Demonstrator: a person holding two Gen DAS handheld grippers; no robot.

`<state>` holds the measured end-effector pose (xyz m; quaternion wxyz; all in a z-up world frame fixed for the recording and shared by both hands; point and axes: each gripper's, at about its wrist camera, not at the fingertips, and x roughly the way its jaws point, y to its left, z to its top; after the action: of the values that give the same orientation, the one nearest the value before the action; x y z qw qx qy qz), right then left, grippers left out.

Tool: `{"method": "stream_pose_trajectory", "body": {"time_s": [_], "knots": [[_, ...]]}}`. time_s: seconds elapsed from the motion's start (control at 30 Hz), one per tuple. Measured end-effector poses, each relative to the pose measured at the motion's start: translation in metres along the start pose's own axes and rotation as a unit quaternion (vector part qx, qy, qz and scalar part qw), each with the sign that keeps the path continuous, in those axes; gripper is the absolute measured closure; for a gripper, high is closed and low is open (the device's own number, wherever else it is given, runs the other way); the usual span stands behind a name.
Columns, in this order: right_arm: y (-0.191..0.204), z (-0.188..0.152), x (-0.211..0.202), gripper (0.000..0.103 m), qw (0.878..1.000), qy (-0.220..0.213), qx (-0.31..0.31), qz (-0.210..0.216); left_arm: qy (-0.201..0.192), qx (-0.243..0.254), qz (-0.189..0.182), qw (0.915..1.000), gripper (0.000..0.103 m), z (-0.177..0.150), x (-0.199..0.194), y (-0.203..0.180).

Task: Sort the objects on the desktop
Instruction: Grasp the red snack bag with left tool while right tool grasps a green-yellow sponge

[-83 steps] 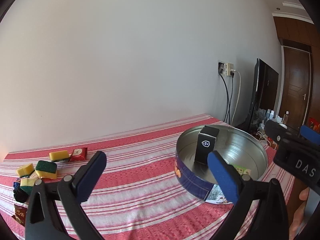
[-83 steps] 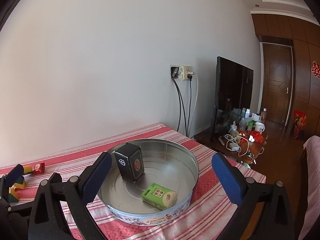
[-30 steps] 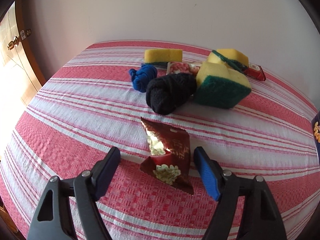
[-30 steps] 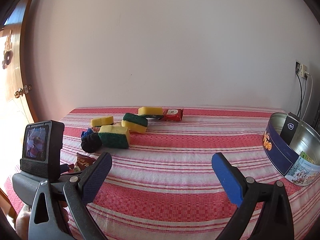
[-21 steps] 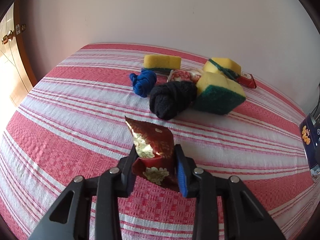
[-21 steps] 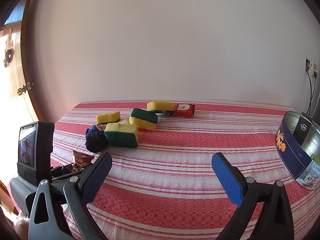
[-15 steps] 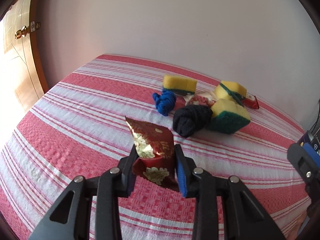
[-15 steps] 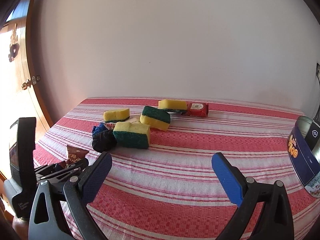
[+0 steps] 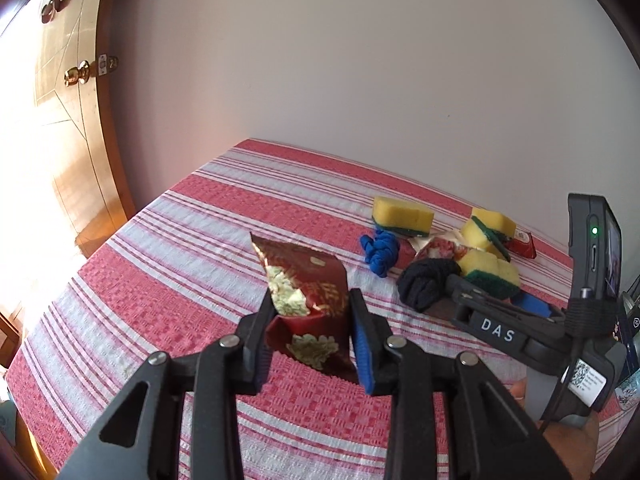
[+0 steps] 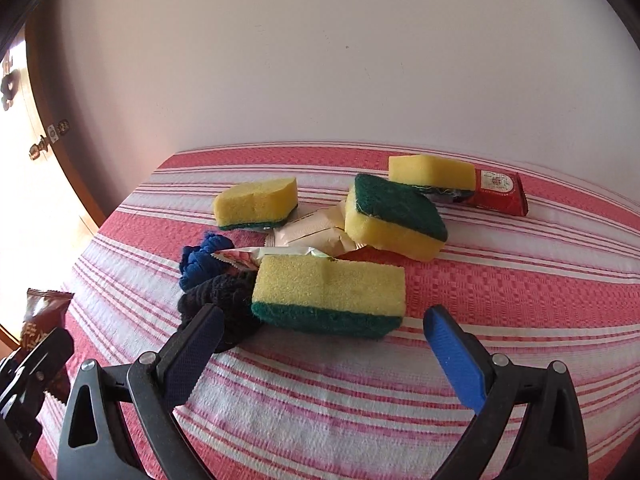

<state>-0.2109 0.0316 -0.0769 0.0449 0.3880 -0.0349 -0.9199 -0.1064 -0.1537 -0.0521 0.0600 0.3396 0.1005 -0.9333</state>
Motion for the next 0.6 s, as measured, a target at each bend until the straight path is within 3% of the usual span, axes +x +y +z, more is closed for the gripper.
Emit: {"method": "stream_pose_trajectory", "body": {"time_s": [0.07, 0.1, 0.17, 0.27, 0.37, 0.47, 0.53, 0.57, 0.6], "knots": [[-0.004, -0.002, 0.005, 0.016, 1.0, -0.004, 0.016, 0.005, 0.001, 0.002, 0.0, 1.0, 0.07, 0.0, 0.002, -0.001], [-0.008, -0.003, 0.004, 0.037, 1.0, -0.007, 0.027, 0.011, 0.001, 0.002, 0.001, 1.0, 0.07, 0.0, 0.003, -0.001], [-0.015, -0.003, 0.005, 0.066, 1.0, 0.002, 0.03, -0.004, 0.003, 0.002, 0.0, 1.0, 0.07, -0.001, 0.004, -0.004], [-0.031, -0.008, -0.003, 0.073, 0.998, -0.006, 0.061, 0.025, 0.004, 0.004, -0.003, 1.0, 0.07, -0.002, 0.004, -0.009], [-0.032, -0.011, -0.014, 0.073, 0.999, -0.022, 0.042, 0.0, 0.006, 0.002, -0.005, 1.0, 0.07, -0.003, 0.001, -0.011], [-0.039, -0.015, -0.022, 0.07, 0.998, -0.02, 0.051, 0.013, 0.003, 0.007, -0.005, 1.0, 0.07, -0.003, -0.002, -0.014], [-0.048, -0.014, -0.02, 0.046, 0.997, -0.016, 0.073, 0.033, 0.003, 0.01, -0.008, 0.9999, 0.07, -0.004, -0.004, -0.015], [-0.052, -0.014, -0.02, 0.027, 0.996, -0.019, 0.085, 0.036, 0.003, 0.011, -0.008, 0.9999, 0.07, -0.003, -0.004, -0.015], [-0.056, -0.013, -0.021, 0.019, 0.995, -0.025, 0.094, 0.035, 0.002, 0.013, -0.008, 0.9999, 0.07, -0.003, -0.004, -0.014]]}}
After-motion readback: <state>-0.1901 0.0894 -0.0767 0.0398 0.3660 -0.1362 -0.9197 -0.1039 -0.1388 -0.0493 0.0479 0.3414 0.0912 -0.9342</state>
